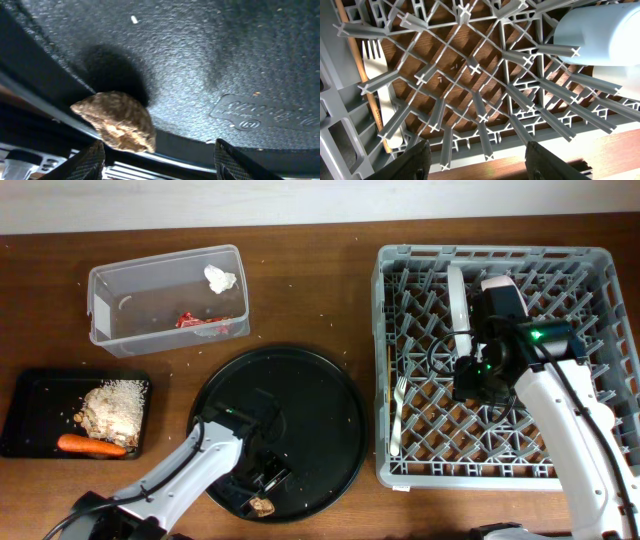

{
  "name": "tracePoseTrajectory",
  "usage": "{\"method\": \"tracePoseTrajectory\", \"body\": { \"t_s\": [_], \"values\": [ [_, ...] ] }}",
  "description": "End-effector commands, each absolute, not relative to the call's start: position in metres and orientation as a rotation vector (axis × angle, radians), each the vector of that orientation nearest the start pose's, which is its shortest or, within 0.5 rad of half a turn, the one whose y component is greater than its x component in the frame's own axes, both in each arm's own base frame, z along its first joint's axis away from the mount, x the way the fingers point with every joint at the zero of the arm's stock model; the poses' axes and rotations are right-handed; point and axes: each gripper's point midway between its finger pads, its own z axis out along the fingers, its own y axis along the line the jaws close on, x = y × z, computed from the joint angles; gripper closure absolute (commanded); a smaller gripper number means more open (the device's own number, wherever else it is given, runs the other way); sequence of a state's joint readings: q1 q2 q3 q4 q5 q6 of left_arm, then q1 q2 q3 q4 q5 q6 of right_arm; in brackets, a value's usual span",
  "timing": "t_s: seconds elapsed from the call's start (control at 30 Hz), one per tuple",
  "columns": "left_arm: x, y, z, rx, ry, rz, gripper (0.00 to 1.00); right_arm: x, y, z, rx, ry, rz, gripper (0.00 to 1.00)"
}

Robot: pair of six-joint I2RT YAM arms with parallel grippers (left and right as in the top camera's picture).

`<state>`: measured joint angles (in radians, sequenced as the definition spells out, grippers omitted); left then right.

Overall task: Sort waste into correct bins and load items into the dishwasher rack
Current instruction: 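Reach the left gripper to the brown food piece and grasp it, then carry the brown food piece left toward the small black tray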

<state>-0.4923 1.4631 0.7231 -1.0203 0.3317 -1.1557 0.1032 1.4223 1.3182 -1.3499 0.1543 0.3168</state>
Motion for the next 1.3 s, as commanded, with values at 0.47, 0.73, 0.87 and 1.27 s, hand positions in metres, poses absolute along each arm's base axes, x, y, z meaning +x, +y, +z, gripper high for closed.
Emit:
{"method": "tracePoseTrajectory", "body": {
  "t_s": [0.47, 0.73, 0.87, 1.27],
  "values": [
    [0.152, -0.128, 0.005, -1.134, 3.116, -0.149, 0.26, 0.259, -0.004, 0.165, 0.345, 2.971, -0.214, 0.36],
    [0.199, -0.123, 0.005, -1.048, 2.907, -0.157, 0.27, 0.258, -0.004, 0.165, 0.345, 2.978, -0.217, 0.36],
    [0.205, -0.119, 0.007, -1.028, 2.880, -0.129, 0.27, 0.258, -0.004, 0.165, 0.345, 2.977, -0.217, 0.36],
    [0.196, -0.107, 0.005, -1.033, 2.889, -0.032, 0.73, 0.258, -0.004, 0.165, 0.345, 2.977, -0.217, 0.36]
  ]
}}
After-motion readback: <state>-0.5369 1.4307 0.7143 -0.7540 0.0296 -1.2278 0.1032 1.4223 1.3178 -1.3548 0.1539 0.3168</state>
